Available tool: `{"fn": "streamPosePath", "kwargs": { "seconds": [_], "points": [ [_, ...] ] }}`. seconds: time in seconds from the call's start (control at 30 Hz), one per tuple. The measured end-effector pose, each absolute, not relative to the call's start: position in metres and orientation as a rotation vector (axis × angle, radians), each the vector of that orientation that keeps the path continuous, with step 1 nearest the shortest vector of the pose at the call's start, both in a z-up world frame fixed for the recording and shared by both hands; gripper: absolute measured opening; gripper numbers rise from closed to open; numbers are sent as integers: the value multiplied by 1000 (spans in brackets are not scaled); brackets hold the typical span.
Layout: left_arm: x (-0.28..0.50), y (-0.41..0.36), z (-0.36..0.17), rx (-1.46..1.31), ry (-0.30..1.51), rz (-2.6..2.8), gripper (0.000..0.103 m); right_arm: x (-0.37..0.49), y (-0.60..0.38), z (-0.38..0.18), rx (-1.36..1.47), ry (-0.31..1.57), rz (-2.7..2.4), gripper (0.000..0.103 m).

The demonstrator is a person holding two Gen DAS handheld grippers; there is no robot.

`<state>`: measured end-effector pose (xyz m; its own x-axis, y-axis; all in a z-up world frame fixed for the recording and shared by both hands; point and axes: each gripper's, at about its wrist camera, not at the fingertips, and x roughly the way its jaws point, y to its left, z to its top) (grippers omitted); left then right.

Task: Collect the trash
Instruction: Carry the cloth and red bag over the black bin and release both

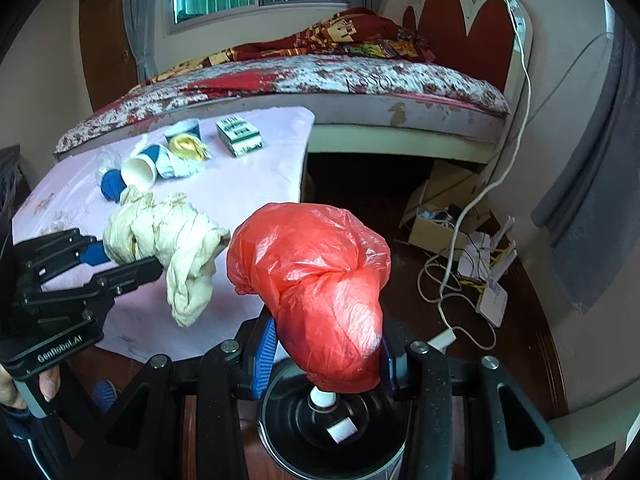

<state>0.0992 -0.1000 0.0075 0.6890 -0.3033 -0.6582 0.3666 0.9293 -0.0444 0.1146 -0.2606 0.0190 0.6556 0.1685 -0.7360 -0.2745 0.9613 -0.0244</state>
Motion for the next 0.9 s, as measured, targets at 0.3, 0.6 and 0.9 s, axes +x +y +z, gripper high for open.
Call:
{"fn": "streamPosePath", "kwargs": {
  "seconds": [0.3, 0.6, 0.9],
  "points": [
    [92, -138, -12, 130, 765, -456, 32, 96, -299, -7, -136, 877, 200, 45],
    [89, -160, -41, 138, 849, -509, 32, 82, -324, -32, -132, 930, 173, 45],
    [88, -173, -74, 163, 931, -537, 32, 78, -330, -76, -163, 1039, 178, 45]
  ]
}}
